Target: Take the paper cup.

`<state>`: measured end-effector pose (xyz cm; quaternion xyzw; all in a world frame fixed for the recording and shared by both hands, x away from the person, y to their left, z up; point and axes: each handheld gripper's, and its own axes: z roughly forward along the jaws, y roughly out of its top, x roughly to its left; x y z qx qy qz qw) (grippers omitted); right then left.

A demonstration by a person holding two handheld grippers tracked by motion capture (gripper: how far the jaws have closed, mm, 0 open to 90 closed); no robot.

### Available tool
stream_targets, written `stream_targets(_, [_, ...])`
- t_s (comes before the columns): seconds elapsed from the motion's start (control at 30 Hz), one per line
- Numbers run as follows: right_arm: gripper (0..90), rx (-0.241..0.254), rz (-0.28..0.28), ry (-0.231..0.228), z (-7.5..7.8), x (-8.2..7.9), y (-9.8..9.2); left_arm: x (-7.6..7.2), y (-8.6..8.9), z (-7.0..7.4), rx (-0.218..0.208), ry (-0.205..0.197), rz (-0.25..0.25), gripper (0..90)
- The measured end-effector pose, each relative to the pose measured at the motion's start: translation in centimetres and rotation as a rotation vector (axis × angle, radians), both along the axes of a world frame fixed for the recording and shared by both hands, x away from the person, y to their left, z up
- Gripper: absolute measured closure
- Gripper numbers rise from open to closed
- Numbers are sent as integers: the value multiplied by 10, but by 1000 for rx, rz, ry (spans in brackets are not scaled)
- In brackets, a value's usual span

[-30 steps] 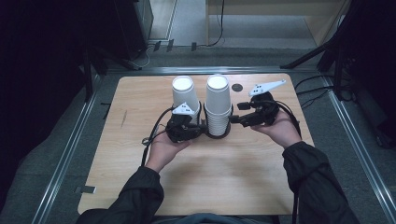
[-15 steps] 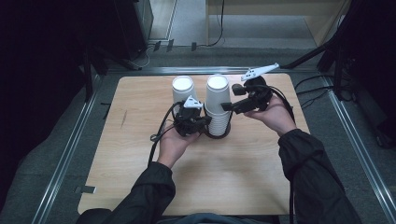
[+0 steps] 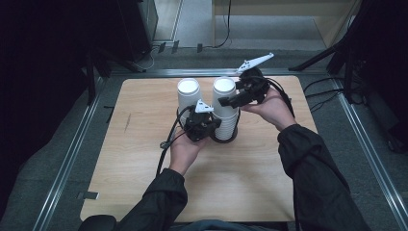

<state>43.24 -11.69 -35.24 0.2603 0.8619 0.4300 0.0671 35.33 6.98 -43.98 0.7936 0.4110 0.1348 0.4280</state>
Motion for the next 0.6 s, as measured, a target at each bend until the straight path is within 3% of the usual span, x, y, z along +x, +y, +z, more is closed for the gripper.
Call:
stream_targets(0.3, [154, -70, -8, -27, 11, 6, 27, 0, -1, -1, 8, -6, -3, 899])
stream_targets(0.4, [236, -101, -20, -48, 14, 5, 30, 0, -1, -1, 12, -8, -9, 899])
stream_targets(0.6, [245, -112, -25, -42, 16, 5, 31, 0, -1, -2, 6, 7, -9, 880])
